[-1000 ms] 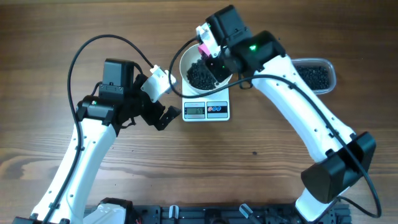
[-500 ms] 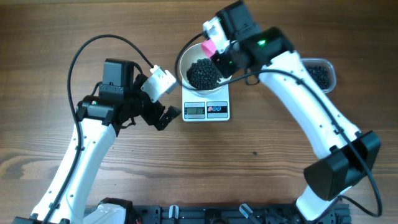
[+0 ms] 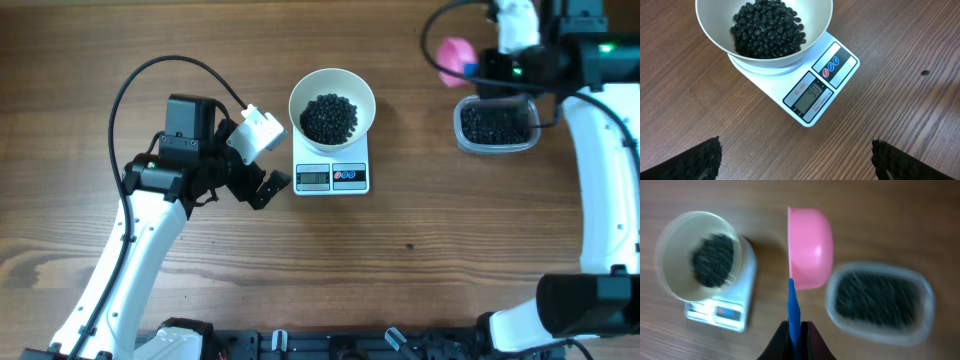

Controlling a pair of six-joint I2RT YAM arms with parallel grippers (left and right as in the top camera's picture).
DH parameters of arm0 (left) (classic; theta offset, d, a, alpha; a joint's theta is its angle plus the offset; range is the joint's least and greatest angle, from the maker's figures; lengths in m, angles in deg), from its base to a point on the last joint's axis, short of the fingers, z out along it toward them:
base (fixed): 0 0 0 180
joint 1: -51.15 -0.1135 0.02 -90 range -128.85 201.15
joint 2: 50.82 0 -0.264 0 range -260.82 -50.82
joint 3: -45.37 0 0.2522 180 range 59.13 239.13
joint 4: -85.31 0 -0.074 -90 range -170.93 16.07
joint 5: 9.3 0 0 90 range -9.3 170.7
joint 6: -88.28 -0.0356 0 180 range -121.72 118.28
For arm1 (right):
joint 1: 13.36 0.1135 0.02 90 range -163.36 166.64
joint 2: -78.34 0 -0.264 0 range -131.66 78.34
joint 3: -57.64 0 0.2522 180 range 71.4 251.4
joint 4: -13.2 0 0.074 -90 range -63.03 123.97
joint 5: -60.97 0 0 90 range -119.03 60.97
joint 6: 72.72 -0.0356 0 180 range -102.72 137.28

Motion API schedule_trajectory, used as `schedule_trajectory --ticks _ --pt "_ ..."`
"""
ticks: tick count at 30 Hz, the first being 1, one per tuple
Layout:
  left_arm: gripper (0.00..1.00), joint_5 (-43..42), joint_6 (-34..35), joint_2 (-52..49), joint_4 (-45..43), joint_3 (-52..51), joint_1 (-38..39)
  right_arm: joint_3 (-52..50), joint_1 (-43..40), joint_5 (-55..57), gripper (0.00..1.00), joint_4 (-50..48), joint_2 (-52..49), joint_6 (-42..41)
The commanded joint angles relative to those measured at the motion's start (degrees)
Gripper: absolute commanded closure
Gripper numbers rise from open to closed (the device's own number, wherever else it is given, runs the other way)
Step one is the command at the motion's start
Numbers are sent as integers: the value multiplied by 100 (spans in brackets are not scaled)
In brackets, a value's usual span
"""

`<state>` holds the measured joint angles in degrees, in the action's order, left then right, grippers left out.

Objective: Scoop item into bowl and weigh 150g on scale
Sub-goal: 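Return the scoop right and lower it into the bean tub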

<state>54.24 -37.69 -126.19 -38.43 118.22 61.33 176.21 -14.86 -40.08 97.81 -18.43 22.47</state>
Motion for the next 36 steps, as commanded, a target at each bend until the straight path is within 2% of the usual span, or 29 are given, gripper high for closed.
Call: schedule_trajectory --ticks 1,11,20,25,33,36 --pt "0 -52 -111 79 2 4 22 63 -212 535 96 284 -267 -70" --pt "0 -52 -111 79 2 4 22 -396 -245 2090 96 525 -940 -382" --pt "0 -52 -111 79 2 4 22 -407 -243 3121 96 599 -1440 -527" --pt "0 -52 -114 79 0 4 22 -409 -243 3012 96 577 -1685 -516" --pt "0 -52 -111 79 2 4 22 -409 0 1508 96 640 -1971 236" --pt "0 -52 -111 79 2 4 22 -407 -9 968 96 728 -1971 234"
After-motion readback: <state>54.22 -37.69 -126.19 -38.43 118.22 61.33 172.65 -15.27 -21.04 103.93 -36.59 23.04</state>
